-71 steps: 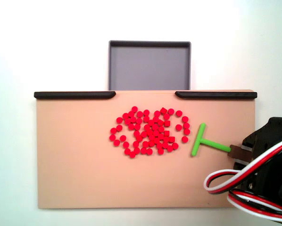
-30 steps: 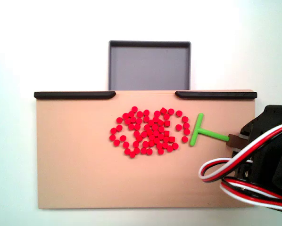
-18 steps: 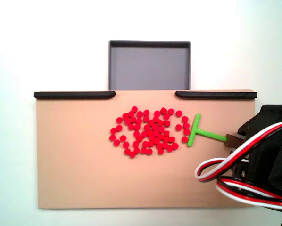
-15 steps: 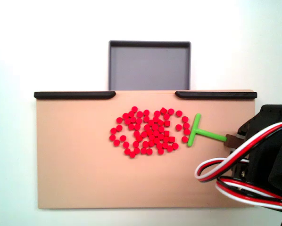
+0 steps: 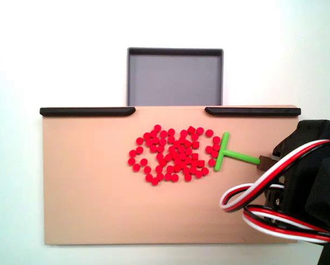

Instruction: Push granules from right to the grey container

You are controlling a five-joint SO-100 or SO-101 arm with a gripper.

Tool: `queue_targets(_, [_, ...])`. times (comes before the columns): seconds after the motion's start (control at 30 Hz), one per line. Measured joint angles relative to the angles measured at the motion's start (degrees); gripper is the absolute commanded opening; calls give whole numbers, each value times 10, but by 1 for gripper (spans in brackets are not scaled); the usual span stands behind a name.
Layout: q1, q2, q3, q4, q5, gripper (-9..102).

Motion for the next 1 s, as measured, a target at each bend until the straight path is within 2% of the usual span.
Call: queue_targets(1.0, [-18, 0, 0, 0, 0, 0])
